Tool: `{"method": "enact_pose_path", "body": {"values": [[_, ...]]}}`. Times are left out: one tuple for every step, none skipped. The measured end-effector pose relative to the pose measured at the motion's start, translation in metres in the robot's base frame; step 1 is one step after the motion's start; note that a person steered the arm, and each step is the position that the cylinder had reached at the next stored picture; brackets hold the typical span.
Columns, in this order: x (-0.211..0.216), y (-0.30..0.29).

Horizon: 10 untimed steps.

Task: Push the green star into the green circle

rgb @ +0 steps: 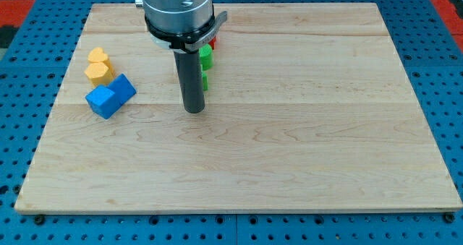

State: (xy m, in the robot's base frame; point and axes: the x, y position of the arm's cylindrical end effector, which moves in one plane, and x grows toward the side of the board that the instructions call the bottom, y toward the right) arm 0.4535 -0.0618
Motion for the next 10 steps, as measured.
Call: {"method": "enact_pose_path", "body": {"values": [[0.0,0.0],[0.001,-0.001],[-0.011,-0.002],[-0.013,0.01],[-0.049,0.018],[-0.076,0.063],[-0.119,0.052],[-0.121,-0.029],[-0.109,-0.073],[-0.111,-0.002]]}}
